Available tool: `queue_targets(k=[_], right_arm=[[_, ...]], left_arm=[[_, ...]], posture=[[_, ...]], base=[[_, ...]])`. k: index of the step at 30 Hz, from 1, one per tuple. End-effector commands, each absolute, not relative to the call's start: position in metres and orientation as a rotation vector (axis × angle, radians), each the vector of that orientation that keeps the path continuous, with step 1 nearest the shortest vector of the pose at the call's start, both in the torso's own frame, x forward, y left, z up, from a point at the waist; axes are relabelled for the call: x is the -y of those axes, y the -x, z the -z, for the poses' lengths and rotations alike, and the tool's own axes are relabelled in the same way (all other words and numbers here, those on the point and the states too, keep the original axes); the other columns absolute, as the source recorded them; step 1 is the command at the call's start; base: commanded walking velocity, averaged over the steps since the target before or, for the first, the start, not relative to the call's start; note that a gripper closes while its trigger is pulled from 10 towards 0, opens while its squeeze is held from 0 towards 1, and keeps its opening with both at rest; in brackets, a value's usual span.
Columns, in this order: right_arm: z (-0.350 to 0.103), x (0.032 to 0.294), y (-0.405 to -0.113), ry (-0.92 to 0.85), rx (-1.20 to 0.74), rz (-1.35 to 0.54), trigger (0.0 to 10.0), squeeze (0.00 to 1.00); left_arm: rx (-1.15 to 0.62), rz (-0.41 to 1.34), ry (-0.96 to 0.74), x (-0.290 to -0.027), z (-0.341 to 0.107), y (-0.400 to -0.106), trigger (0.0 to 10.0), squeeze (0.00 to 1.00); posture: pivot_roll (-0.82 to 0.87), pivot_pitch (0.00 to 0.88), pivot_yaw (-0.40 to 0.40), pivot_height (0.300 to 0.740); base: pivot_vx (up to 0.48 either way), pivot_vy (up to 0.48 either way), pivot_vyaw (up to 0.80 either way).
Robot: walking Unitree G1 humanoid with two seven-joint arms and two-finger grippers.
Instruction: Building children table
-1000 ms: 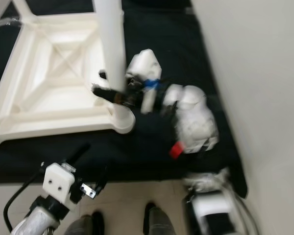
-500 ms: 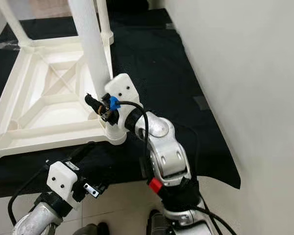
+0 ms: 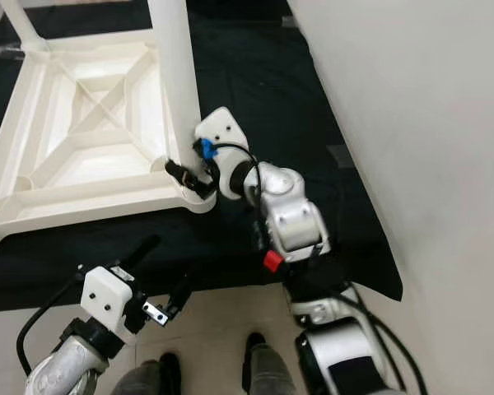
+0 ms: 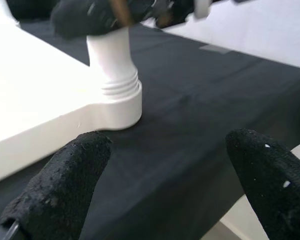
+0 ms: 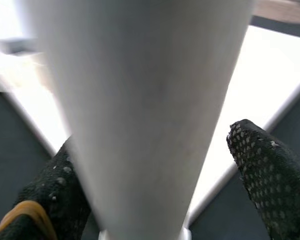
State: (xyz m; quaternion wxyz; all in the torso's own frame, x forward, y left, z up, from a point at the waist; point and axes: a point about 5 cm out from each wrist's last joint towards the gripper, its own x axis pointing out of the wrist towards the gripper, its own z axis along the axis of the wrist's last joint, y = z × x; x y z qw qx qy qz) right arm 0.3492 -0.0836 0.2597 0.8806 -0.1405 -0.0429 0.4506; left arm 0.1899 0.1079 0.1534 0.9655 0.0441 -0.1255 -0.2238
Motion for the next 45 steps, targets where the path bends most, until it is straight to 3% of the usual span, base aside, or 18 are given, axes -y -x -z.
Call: queue_targets(k=[1,2,10,15,16,18,19,23,32,34,36,37,38,39,40,41,43,45], right_arm=[[-0.259,0.08,-0.346,0.268,0.108,-1.024,10.0,1.0],[-0.261,0.079,-0.344,0.263,0.121,-1.098,10.0,0.0],[-0.273,0.074,-0.344,0.243,0.187,-1.392,10.0,0.0],[-0.286,0.078,-0.361,0.223,0.22,-1.399,10.0,0.0],[-0.29,0.08,-0.363,0.205,0.232,-1.408,3.8,0.0],[-0.29,0.08,-0.363,0.205,0.232,-1.408,3.8,0.0],[-0.293,0.082,-0.364,0.19,0.239,-1.433,0.0,0.0],[-0.293,0.091,-0.361,0.182,0.222,-1.542,0.0,0.0],[-0.289,0.098,-0.364,0.174,0.203,-1.599,0.0,0.0],[-0.255,0.092,-0.367,0.152,0.145,-1.33,0.0,0.0],[-0.244,0.09,-0.366,0.144,0.126,-1.222,0.0,0.0],[-0.221,0.082,-0.36,0.116,0.052,-1.03,0.0,0.0],[-0.221,0.082,-0.36,0.116,0.052,-1.03,0.0,0.0],[-0.209,0.079,-0.354,0.101,0.003,-0.906,0.0,0.0],[-0.18,0.072,-0.318,0.12,-0.105,-0.632,0.0,0.0],[-0.18,0.072,-0.318,0.12,-0.105,-0.632,0.0,0.0],[-0.178,0.061,-0.289,0.094,-0.101,-0.608,0.0,0.0],[-0.179,0.053,-0.287,0.136,-0.076,-0.64,0.0,0.0]], left_arm=[[0.243,0.45,-0.094,-0.107,-0.152,-0.187,10.0,0.0],[0.241,0.451,-0.094,-0.107,-0.151,-0.187,10.0,0.0],[0.237,0.455,-0.098,-0.107,-0.151,-0.185,10.0,0.0],[0.236,0.452,-0.101,-0.108,-0.152,-0.184,10.0,0.0],[0.236,0.451,-0.101,-0.108,-0.152,-0.183,10.0,0.0],[0.236,0.451,-0.101,-0.108,-0.152,-0.183,10.0,0.0],[0.236,0.45,-0.102,-0.108,-0.152,-0.183,10.0,0.0],[0.234,0.448,-0.103,-0.108,-0.152,-0.183,10.0,0.0],[0.232,0.449,-0.103,-0.108,-0.151,-0.182,10.0,0.0],[0.23,0.45,-0.1,-0.107,-0.151,-0.181,10.0,0.0],[0.229,0.45,-0.1,-0.107,-0.15,-0.181,10.0,0.0],[0.228,0.449,-0.101,-0.107,-0.15,-0.18,10.0,0.0],[0.228,0.449,-0.101,-0.107,-0.15,-0.18,10.0,0.0],[0.227,0.448,-0.101,-0.108,-0.15,-0.18,10.0,0.0],[0.224,0.446,-0.104,-0.111,-0.149,-0.181,10.0,0.0],[0.224,0.446,-0.104,-0.111,-0.149,-0.181,10.0,0.0],[0.221,0.447,-0.105,-0.112,-0.149,-0.182,10.0,0.0],[0.217,0.455,-0.107,-0.113,-0.147,-0.184,10.0,0.0]], posture=[[0.06,0.315,-0.024,0.74],[0.07,0.306,-0.023,0.74],[0.09,0.313,-0.019,0.74],[0.1,0.31,-0.022,0.74],[0.1,0.309,-0.021,0.74],[0.1,0.309,-0.021,0.74],[0.11,0.308,-0.022,0.74],[0.11,0.304,-0.019,0.74],[0.1,0.3,-0.018,0.74],[0.09,0.288,-0.028,0.74],[0.09,0.288,-0.028,0.74],[0.09,0.291,-0.032,0.74],[0.09,0.291,-0.032,0.74],[0.09,0.291,-0.032,0.74],[0.06,0.298,-0.017,0.74],[0.06,0.298,-0.017,0.74],[0.06,0.298,-0.017,0.74],[0.04,0.289,0.001,0.74]], base=[[0.0,0.0,0.0],[0.0,0.0,0.0],[0.0,0.0,0.0],[0.0,0.0,0.0],[0.0,0.0,0.0],[0.0,0.0,0.0],[0.0,0.0,0.0],[0.0,0.0,0.0],[0.0,0.0,0.0],[0.0,0.0,0.0],[0.0,0.0,0.0],[0.0,0.0,0.0],[0.0,0.0,0.0],[0.0,0.0,0.0],[0.0,0.0,0.0],[0.0,0.0,0.0],[0.0,0.0,0.0],[0.0,0.0,0.0]])
